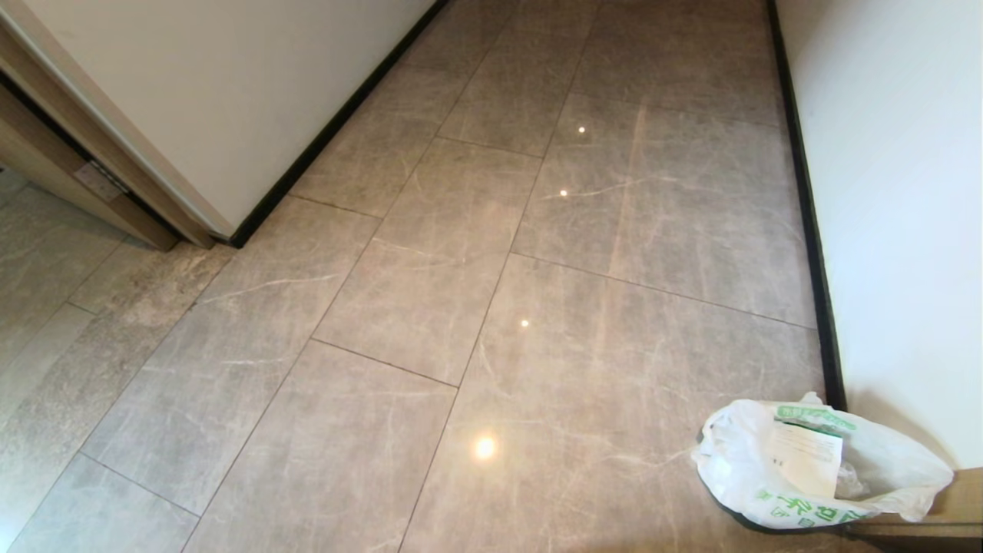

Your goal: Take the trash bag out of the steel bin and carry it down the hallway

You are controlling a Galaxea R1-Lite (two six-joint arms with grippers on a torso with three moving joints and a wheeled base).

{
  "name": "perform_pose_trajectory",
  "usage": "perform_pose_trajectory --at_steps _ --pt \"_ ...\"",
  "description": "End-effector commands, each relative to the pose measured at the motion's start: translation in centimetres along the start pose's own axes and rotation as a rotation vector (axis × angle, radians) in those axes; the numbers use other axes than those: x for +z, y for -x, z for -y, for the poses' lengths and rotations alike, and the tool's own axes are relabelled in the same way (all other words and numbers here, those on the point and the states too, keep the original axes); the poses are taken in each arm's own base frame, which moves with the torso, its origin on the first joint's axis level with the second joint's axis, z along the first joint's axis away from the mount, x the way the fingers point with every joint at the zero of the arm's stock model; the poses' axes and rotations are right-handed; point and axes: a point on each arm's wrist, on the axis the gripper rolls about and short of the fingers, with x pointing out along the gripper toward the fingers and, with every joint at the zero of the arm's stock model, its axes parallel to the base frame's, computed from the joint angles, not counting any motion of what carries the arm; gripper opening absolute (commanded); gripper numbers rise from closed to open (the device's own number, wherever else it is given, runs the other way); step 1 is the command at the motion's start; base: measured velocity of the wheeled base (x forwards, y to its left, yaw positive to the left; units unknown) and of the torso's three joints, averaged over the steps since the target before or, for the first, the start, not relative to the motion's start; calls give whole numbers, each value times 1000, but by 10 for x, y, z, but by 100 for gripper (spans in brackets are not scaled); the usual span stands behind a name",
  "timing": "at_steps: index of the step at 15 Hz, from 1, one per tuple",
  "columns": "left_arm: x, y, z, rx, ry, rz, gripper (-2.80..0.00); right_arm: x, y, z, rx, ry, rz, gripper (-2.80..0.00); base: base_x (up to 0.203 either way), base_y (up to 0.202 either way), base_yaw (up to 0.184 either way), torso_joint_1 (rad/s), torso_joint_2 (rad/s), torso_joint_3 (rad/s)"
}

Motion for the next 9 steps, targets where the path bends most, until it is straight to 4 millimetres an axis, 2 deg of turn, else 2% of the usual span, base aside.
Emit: perform_pose_trajectory --at_steps 1,9 --pt "0 0 0 1 0 1 -280 0 0 0 0 0 1 -280 0 0 0 1 2 207" --pt "0 0 0 1 4 1 -280 0 0 0 0 0 1 -280 0 0 0 3 1 206"
